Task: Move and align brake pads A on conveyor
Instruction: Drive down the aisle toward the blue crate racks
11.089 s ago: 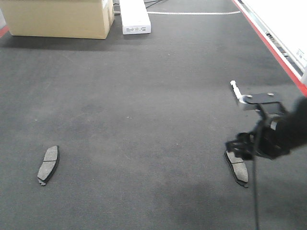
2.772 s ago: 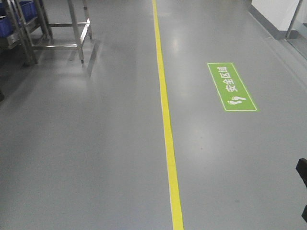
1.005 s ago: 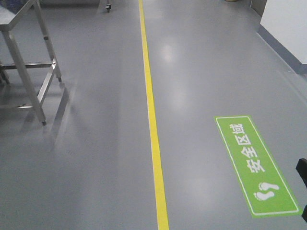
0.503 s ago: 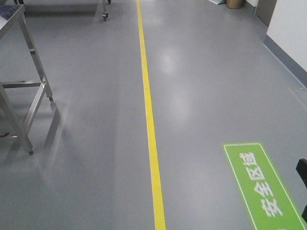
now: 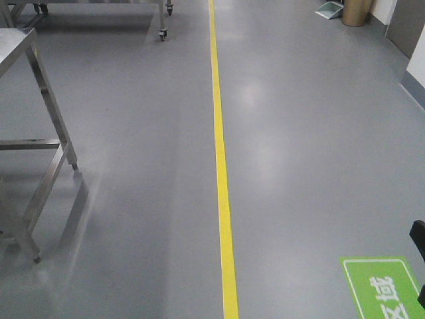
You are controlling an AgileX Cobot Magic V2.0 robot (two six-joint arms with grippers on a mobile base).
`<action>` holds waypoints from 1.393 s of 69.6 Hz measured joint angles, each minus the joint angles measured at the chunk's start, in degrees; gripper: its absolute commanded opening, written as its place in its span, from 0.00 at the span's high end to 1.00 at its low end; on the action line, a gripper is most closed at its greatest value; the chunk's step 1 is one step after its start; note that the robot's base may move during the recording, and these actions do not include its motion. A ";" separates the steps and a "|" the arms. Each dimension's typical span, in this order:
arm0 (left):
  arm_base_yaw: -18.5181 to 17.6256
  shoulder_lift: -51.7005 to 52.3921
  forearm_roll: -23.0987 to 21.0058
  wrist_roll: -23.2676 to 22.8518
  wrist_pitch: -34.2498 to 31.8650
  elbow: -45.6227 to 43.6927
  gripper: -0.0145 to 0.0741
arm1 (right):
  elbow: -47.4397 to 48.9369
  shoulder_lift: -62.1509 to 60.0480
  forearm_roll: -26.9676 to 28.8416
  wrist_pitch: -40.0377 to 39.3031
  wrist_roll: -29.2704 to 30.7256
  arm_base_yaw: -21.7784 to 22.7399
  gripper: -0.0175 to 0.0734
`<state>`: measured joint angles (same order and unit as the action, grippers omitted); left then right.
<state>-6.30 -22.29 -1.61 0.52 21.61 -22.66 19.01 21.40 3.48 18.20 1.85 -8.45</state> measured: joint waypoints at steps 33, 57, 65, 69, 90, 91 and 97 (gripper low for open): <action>0.00 0.00 0.00 0.00 0.00 0.00 0.28 | 0.00 0.00 0.00 0.00 0.00 0.00 0.35; 0.00 0.00 0.00 0.00 0.00 0.00 0.28 | 0.00 0.00 0.00 0.05 0.00 0.00 0.35; 0.00 0.00 0.00 0.00 0.00 0.00 0.28 | 0.00 0.00 0.00 0.05 0.00 0.00 0.35; 0.00 0.00 0.00 0.00 0.00 0.00 0.28 | 0.00 0.00 0.00 0.05 0.00 0.00 0.35; 0.00 0.00 0.00 0.00 0.00 0.00 0.28 | 0.00 0.00 0.00 0.05 0.00 0.00 0.35; 0.00 0.00 0.00 0.00 0.00 0.00 0.28 | 0.00 0.00 0.00 0.05 0.00 0.00 0.35; 0.00 0.00 0.00 0.00 0.00 0.00 0.28 | 0.00 0.00 0.00 0.05 0.00 0.00 0.35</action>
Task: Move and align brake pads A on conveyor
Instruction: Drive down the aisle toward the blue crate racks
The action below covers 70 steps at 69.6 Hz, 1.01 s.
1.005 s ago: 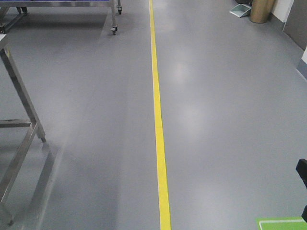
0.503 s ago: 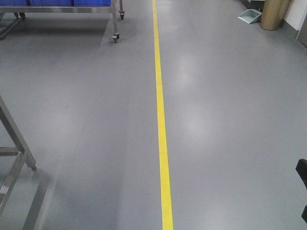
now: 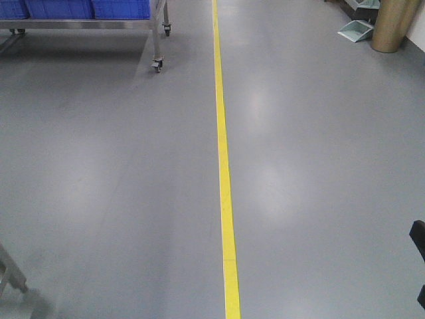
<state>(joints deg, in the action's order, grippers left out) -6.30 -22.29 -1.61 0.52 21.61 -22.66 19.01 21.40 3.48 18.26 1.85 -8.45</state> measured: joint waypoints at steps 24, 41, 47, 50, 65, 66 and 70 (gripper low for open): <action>0.00 0.00 0.00 0.00 0.00 0.00 0.28 | 0.00 0.00 0.00 0.00 0.00 0.00 0.35; 0.00 0.00 0.00 0.00 0.00 0.00 0.28 | 0.00 0.00 0.00 0.00 0.00 0.00 0.35; 0.00 0.00 0.00 0.00 0.00 0.00 0.28 | 0.00 0.00 0.00 0.00 0.00 0.00 0.35; 0.00 0.00 0.00 0.00 0.00 0.00 0.28 | 0.00 0.00 0.00 0.00 0.00 0.00 0.35; 0.00 0.00 0.00 0.00 0.00 0.00 0.28 | 0.00 0.00 0.00 0.00 0.00 0.00 0.35; 0.00 0.00 0.00 0.00 0.00 0.00 0.28 | 0.00 0.00 0.00 0.00 0.00 0.00 0.35; 0.00 0.00 0.00 0.00 0.00 0.00 0.28 | 0.00 0.00 0.00 0.00 0.00 0.00 0.35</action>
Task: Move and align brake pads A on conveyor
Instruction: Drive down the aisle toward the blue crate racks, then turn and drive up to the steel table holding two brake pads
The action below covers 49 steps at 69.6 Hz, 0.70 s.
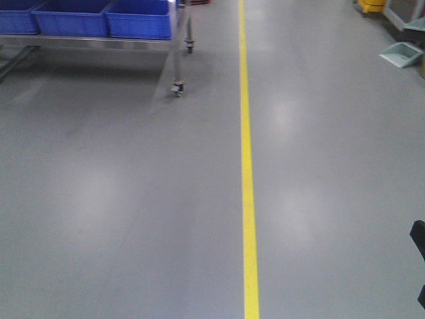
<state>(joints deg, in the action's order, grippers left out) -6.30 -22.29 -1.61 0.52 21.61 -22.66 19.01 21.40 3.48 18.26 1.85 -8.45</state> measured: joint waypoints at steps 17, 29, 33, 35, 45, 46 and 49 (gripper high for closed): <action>0.00 0.00 0.00 0.00 0.00 0.00 0.28 | 0.00 0.00 0.00 0.00 0.00 0.00 0.35; 0.00 0.00 0.00 0.00 0.00 0.00 0.28 | 0.00 0.00 0.00 0.00 0.00 0.00 0.35; 0.00 0.00 0.00 0.00 0.00 0.00 0.28 | 0.00 0.00 0.00 0.00 0.00 0.00 0.35; 0.00 0.00 0.00 0.00 0.00 0.00 0.28 | 0.00 0.00 0.00 0.00 0.00 0.00 0.35; 0.00 0.00 0.02 0.00 0.00 0.00 0.28 | 0.00 0.00 0.00 0.00 0.00 0.00 0.35; 0.00 0.00 0.02 0.00 0.00 0.00 0.28 | 0.00 0.00 0.00 0.00 0.00 0.00 0.35; 0.00 0.00 0.02 0.00 0.00 0.00 0.28 | 0.00 0.00 0.00 0.00 0.00 0.00 0.35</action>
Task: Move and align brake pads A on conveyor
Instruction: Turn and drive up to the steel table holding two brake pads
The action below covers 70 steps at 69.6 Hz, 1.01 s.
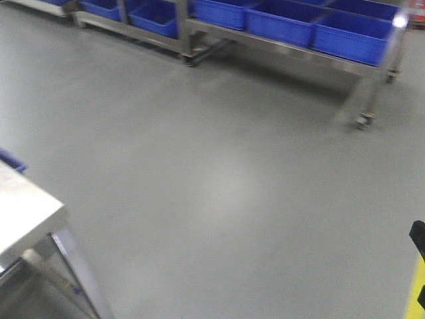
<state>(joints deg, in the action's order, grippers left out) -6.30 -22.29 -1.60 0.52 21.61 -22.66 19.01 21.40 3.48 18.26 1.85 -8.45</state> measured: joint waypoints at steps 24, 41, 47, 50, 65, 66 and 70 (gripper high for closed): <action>0.00 0.00 0.00 0.00 0.00 0.00 0.28 | 0.00 0.00 0.00 0.00 0.00 0.00 0.35; 0.00 0.00 0.00 0.00 0.00 0.00 0.28 | 0.00 0.00 0.00 0.00 0.00 0.00 0.35; 0.00 0.00 0.00 0.00 0.00 0.00 0.28 | 0.00 0.00 0.00 0.00 0.00 0.00 0.35; 0.00 0.00 0.00 0.00 0.00 0.00 0.28 | 0.00 0.00 0.00 0.00 0.00 0.00 0.35; 0.00 0.00 0.00 0.00 0.00 0.00 0.28 | 0.00 0.00 0.00 0.00 0.00 0.00 0.35; 0.00 0.00 0.00 0.00 0.00 0.00 0.28 | 0.00 0.00 0.00 0.00 0.00 0.00 0.35; 0.00 0.00 0.05 0.00 0.00 0.00 0.28 | 0.00 0.00 0.00 0.00 0.00 0.00 0.35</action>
<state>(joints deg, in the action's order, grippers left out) -6.30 -22.29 -1.55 0.52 21.61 -22.66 19.01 21.40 3.48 18.26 1.85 -8.45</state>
